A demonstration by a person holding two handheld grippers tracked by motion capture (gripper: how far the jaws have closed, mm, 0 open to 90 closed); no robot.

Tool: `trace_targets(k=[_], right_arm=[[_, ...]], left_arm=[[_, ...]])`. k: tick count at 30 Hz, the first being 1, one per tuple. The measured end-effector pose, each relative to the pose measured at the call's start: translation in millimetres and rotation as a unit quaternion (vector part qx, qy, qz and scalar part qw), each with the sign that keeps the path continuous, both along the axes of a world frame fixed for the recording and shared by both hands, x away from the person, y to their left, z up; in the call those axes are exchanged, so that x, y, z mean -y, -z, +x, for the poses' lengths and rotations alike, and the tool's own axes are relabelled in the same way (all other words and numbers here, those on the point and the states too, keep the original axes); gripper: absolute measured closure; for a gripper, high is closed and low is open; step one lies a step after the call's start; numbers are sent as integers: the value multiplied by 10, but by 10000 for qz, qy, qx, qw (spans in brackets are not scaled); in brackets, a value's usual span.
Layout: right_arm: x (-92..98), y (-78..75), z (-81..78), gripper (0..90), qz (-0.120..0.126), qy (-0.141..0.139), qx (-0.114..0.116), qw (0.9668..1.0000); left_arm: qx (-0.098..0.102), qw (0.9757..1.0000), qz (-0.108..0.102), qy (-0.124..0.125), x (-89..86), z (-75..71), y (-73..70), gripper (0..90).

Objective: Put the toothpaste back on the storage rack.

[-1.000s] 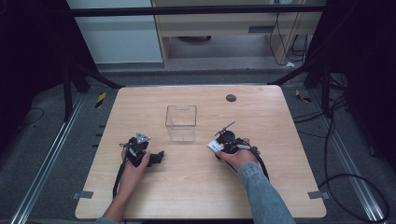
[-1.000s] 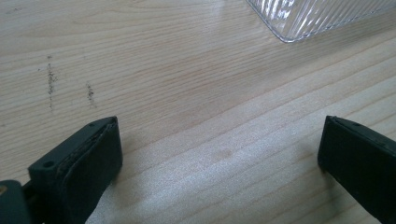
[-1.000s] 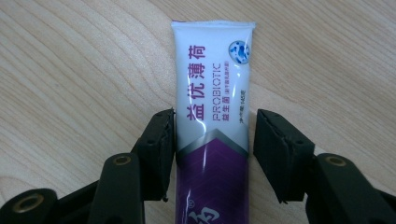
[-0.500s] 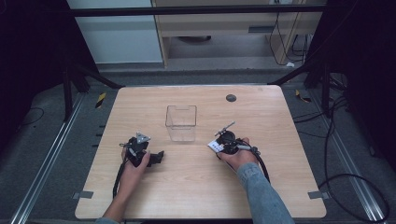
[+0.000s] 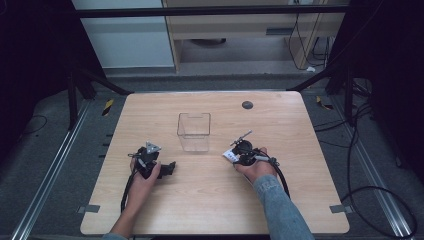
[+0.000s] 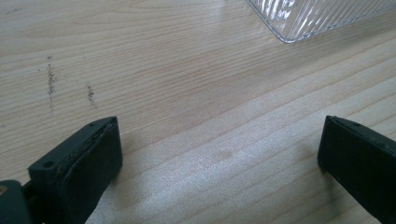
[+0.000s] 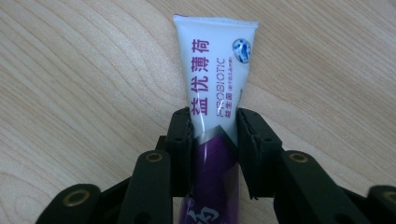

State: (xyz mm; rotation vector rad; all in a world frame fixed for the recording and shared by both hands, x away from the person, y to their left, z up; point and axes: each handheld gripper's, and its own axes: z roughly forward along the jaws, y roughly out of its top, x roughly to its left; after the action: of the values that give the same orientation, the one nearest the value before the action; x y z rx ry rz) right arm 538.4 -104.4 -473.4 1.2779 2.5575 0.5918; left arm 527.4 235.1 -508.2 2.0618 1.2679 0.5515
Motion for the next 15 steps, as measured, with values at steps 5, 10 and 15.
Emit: trace_targets(k=[5,10,15], right_arm=[[13,-45,-12,764,127,88,32,9999],[36,-52,-11,780,241,154,41,9996],[71,-95,-42,790,448,253,92,9986]], left_arm=[[-1,10000,0,1,0,0,0,0],[-1,10000,0,0,0,0,0,0],[1,10000,-8,-4,1,3,1,0]])
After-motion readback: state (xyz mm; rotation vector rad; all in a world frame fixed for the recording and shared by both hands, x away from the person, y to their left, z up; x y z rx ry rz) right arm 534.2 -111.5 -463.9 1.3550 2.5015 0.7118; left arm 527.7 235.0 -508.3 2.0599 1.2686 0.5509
